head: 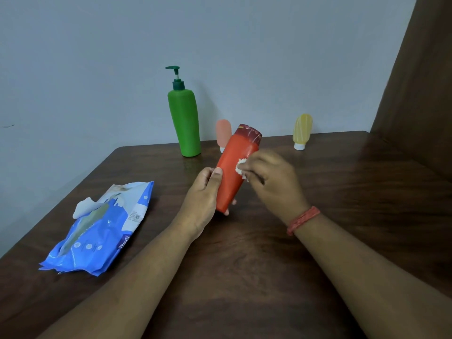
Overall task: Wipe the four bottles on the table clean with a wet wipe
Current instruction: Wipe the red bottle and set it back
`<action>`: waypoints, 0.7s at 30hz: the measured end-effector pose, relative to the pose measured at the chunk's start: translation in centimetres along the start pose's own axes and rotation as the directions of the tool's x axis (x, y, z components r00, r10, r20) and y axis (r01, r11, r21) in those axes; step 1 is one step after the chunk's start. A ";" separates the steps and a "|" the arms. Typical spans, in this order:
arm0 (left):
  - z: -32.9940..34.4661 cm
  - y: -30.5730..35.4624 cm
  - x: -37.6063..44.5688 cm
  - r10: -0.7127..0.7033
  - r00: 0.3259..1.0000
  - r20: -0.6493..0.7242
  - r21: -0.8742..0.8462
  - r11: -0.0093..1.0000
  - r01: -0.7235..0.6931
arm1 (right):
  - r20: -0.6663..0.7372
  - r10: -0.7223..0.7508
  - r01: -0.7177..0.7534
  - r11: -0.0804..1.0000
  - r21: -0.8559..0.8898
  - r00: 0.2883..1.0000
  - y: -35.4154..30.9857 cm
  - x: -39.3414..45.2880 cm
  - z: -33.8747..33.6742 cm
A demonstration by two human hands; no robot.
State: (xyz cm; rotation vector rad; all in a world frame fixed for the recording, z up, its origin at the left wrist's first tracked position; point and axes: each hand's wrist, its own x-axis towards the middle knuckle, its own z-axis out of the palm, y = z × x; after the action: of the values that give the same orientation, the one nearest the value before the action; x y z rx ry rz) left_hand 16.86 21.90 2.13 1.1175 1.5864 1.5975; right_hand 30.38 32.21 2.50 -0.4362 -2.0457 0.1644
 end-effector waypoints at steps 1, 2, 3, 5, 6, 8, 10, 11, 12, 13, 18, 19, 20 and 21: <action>-0.1 0.0 0.1 0.003 1.000 0.002 0.016 1.000 -0.003 | -0.028 0.013 -0.013 1.000 0.002 1.000 0.2 0.3 0.0; -0.1 -0.1 0.1 0.011 1.000 0.012 0.040 0.999 -0.012 | -0.091 0.062 -0.060 0.998 0.030 0.994 0.6 0.6 -0.2; 0.0 0.0 0.1 0.020 0.999 0.031 0.070 0.997 -0.022 | -0.161 0.118 -0.111 0.992 0.054 0.980 1.1 1.0 -0.5; 0.2 -0.1 -0.1 0.026 0.996 0.083 0.128 0.991 -0.036 | -0.248 0.199 -0.192 0.980 0.053 0.948 2.0 1.3 -1.2; 0.4 0.0 -0.2 0.021 0.995 0.099 0.141 0.989 -0.035 | -0.256 0.205 -0.200 0.979 0.044 0.945 2.3 1.2 -1.4; 0.5 -0.1 -0.2 0.015 0.995 0.094 0.129 0.991 -0.027 | -0.213 0.132 -0.130 0.991 0.022 0.968 1.9 0.7 -1.2; 0.4 -0.2 0.0 0.006 0.998 0.057 0.080 0.997 -0.010 | -0.094 -0.004 -0.002 0.998 -0.058 0.996 0.9 0.4 -0.6; 0.3 -0.2 0.0 -0.002 0.999 0.040 0.054 0.999 0.000 | -0.022 -0.060 0.057 0.993 -0.103 0.998 0.5 0.3 -0.2; 0.3 -0.2 0.1 -0.008 1.000 0.027 0.032 0.999 0.007 | 0.016 -0.093 0.094 0.987 -0.132 0.996 0.4 0.3 0.0; 0.3 -0.2 0.1 -0.011 1.000 0.020 0.016 1.000 0.011 | 0.007 -0.094 0.094 0.987 -0.134 0.996 0.6 0.6 0.1; 0.3 -0.2 0.0 -0.025 0.998 0.050 0.005 1.000 0.024 | -0.190 0.135 -0.133 0.991 0.024 0.972 2.0 0.8 -1.1; 0.3 -0.2 0.0 -0.022 0.999 0.047 -0.011 1.000 0.023 | -0.172 0.134 -0.128 0.991 0.041 0.976 1.7 0.6 -1.2; 0.3 -0.2 0.0 -0.020 0.999 0.037 -0.036 0.999 0.021 | -0.134 0.113 -0.107 0.993 0.051 0.985 1.3 0.4 -1.1; 0.2 -0.1 0.0 -0.023 0.999 0.024 -0.068 0.997 0.024 | -0.078 0.084 -0.081 0.996 0.044 0.993 0.8 0.2 -0.8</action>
State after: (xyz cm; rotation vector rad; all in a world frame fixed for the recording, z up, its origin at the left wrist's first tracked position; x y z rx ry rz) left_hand 17.03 22.05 2.03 1.0733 1.5136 1.6058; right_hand 31.16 32.96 2.78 -0.4945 -1.9445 0.2344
